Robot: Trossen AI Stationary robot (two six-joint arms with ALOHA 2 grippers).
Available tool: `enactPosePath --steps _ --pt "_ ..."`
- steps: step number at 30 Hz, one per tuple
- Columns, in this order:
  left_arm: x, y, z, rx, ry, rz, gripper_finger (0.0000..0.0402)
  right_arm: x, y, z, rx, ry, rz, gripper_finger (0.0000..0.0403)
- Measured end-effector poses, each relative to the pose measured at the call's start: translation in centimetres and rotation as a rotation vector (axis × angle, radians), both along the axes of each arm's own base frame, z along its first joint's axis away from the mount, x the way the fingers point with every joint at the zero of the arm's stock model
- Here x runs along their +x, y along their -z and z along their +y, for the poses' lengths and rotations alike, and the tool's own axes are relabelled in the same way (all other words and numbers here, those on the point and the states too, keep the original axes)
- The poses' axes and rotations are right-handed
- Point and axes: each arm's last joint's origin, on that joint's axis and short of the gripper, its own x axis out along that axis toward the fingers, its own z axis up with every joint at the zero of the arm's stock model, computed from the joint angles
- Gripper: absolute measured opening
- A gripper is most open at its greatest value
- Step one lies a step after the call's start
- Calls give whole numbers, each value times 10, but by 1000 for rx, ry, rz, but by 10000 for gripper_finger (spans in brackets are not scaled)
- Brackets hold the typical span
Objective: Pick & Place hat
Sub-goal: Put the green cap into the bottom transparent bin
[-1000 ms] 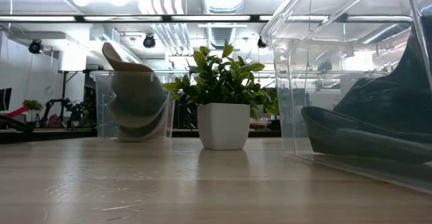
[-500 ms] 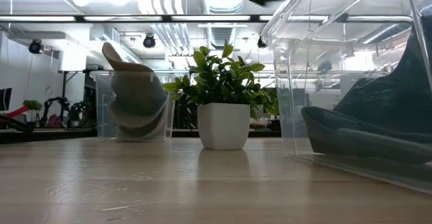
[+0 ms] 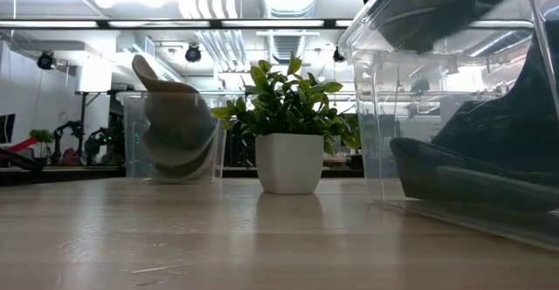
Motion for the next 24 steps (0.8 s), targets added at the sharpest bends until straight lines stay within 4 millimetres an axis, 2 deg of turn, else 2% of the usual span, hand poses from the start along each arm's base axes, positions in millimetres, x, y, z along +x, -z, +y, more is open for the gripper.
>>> enactPosePath --steps 9,18,21,24 --pt "0 0 0 6 -23 3 211 30 37 26 -113 16 148 12" --pt "0 0 1 7 -22 3 211 50 59 43 -112 43 199 17" --pt "0 0 1 8 -22 4 211 54 66 46 -118 42 221 39" --pt "0 0 0 22 -22 11 211 57 68 49 -116 13 206 78"
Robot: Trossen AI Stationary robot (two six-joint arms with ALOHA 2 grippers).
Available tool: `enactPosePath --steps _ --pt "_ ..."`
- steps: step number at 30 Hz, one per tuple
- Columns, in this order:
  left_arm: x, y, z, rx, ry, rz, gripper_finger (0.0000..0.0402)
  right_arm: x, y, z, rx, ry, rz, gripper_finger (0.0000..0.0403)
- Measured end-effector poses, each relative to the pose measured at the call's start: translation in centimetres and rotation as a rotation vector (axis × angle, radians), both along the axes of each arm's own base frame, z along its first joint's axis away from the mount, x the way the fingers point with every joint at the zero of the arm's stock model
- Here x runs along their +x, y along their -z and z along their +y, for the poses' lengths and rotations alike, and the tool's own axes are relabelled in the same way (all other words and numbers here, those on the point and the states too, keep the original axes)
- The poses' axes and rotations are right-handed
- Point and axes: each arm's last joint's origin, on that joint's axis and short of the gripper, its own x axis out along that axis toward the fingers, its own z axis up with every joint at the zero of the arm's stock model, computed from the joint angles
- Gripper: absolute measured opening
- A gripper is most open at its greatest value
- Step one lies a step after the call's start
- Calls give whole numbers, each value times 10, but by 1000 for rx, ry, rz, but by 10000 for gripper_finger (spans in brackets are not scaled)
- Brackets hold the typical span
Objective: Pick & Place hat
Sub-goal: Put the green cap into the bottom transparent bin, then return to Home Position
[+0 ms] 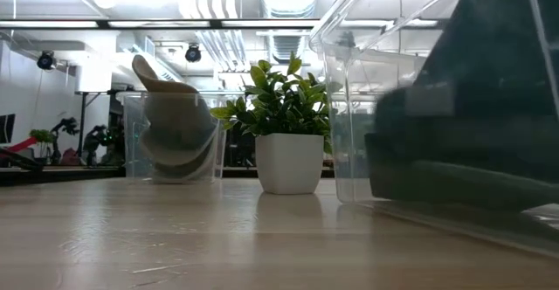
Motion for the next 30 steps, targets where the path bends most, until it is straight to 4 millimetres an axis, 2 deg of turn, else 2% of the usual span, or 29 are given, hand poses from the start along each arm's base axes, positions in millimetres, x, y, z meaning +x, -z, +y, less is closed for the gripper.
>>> enactPosePath --steps 5,8,11,14,17,19,22,24,28,30 --pt "0 0 0 3 0 2 211 3 -2 -1 5 -36 -26 163" --pt "0 1 0 7 0 7 211 -1 -10 -6 16 -51 -55 207" --pt "0 3 0 19 0 28 211 -8 -22 -14 -13 -76 -117 232" --pt "0 3 0 23 1 36 211 -8 -31 -22 -89 -92 -219 236" --pt "0 4 -1 24 25 39 206 -2 -42 -34 -160 -105 -337 210" --pt "1 4 -2 29 55 42 195 6 -46 -43 -195 -117 -386 174" --pt "1 4 -3 56 91 56 158 21 -51 -56 -250 -192 -440 94" --pt "2 4 -3 72 112 64 120 32 -54 -67 -303 -251 -476 36" --pt "2 4 -5 146 164 93 25 55 -61 -93 -413 -345 -550 11" --pt "2 4 -5 200 191 112 10 66 -68 -108 -461 -413 -610 9"
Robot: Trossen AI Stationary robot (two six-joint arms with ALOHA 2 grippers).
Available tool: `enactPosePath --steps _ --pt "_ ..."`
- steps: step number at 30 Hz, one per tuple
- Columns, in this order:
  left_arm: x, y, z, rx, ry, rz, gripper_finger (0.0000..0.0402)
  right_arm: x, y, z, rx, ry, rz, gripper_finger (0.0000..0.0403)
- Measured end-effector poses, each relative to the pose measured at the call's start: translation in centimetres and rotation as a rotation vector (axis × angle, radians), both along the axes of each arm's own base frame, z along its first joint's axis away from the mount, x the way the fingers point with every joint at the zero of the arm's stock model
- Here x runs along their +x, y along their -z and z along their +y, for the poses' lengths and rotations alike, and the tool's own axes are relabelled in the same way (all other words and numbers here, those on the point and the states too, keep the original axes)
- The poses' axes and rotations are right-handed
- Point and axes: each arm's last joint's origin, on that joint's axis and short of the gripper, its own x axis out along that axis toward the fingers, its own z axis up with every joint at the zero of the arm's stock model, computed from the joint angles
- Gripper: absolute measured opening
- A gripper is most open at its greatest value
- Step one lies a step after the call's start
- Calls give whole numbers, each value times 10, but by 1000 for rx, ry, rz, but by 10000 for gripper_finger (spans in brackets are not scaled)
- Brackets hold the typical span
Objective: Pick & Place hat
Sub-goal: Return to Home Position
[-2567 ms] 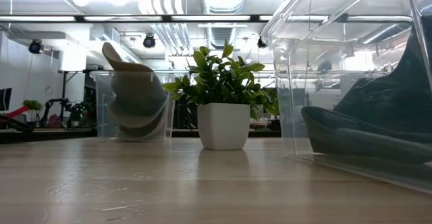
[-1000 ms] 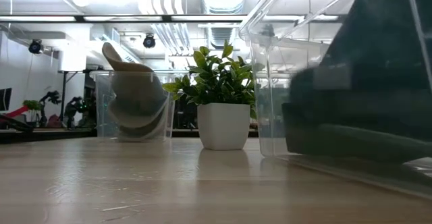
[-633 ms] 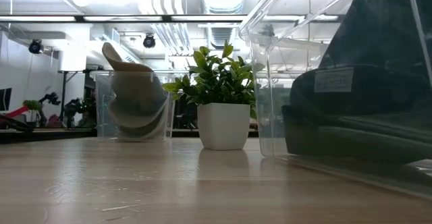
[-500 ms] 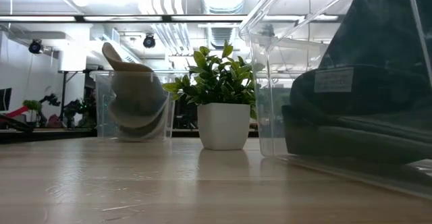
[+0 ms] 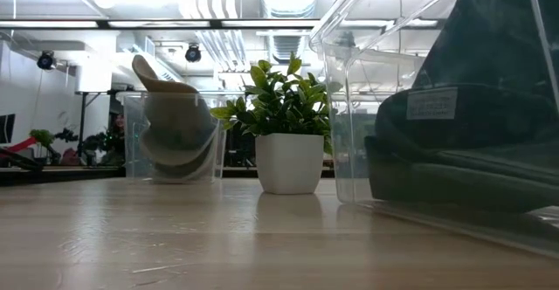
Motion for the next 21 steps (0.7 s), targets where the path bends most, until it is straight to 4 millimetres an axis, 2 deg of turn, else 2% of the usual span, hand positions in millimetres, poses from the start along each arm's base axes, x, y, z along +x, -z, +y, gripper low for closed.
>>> enactPosePath --steps 6,10,13,17,21 --pt "1 0 -2 191 78 43 1 24 -22 -32 -214 -183 -223 8" --pt "4 -2 -4 221 148 -5 1 33 -35 -49 -341 -307 -391 8" --pt "10 0 -6 211 188 -77 0 37 -37 -61 -358 -398 -483 8" --pt "11 8 -6 242 185 -86 0 32 -27 -73 -351 -481 -475 8" --pt "2 16 -1 212 180 -120 0 10 -16 -85 -381 -471 -451 8"
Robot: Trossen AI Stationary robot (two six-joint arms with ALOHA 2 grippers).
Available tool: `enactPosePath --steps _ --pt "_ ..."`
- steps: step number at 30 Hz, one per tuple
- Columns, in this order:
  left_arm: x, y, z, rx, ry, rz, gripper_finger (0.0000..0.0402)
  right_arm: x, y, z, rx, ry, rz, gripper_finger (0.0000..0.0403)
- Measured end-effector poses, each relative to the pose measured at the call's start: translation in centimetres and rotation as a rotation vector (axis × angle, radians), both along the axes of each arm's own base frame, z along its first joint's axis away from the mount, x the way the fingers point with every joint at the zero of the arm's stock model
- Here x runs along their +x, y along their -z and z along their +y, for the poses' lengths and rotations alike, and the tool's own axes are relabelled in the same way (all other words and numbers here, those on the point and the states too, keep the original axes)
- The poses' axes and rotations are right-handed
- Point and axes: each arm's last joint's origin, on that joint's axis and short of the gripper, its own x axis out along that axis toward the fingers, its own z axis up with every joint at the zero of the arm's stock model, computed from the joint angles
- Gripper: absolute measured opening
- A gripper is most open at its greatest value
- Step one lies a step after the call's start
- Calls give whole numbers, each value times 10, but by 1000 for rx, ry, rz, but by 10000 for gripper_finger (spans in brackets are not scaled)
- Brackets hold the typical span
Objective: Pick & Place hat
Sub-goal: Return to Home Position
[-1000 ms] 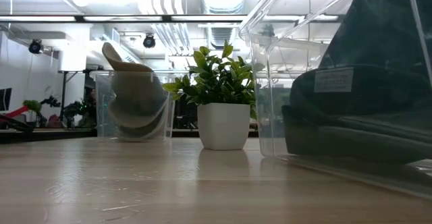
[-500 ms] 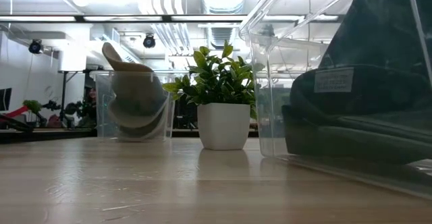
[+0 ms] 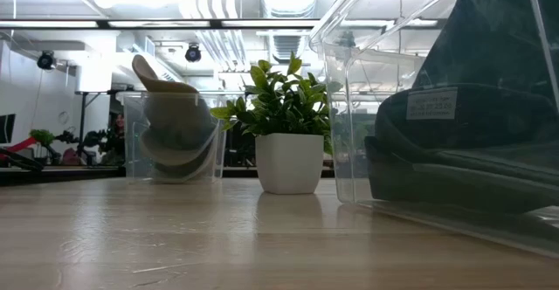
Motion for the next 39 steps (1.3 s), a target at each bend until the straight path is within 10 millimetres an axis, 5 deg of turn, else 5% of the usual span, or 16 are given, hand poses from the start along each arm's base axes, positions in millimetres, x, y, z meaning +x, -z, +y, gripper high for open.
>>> enactPosePath --steps 5,10,14,18,25,32,39 --pt "-14 25 9 -97 -26 -23 0 -44 15 -13 30 17 -2 8" --pt "-23 57 20 -145 -286 -15 0 -94 32 -21 19 148 13 8" --pt "-29 80 26 -92 -426 20 0 -134 47 -24 -81 348 90 8" --pt "-33 102 27 -41 -393 45 0 -164 60 -19 -95 353 46 8" --pt "-33 130 24 74 -220 82 0 -189 90 -14 -111 292 -17 8" --pt "-34 150 21 124 -70 75 0 -197 133 -11 -90 211 19 9" --pt "-37 176 20 114 -5 -19 0 -199 157 -9 -85 154 -132 9"
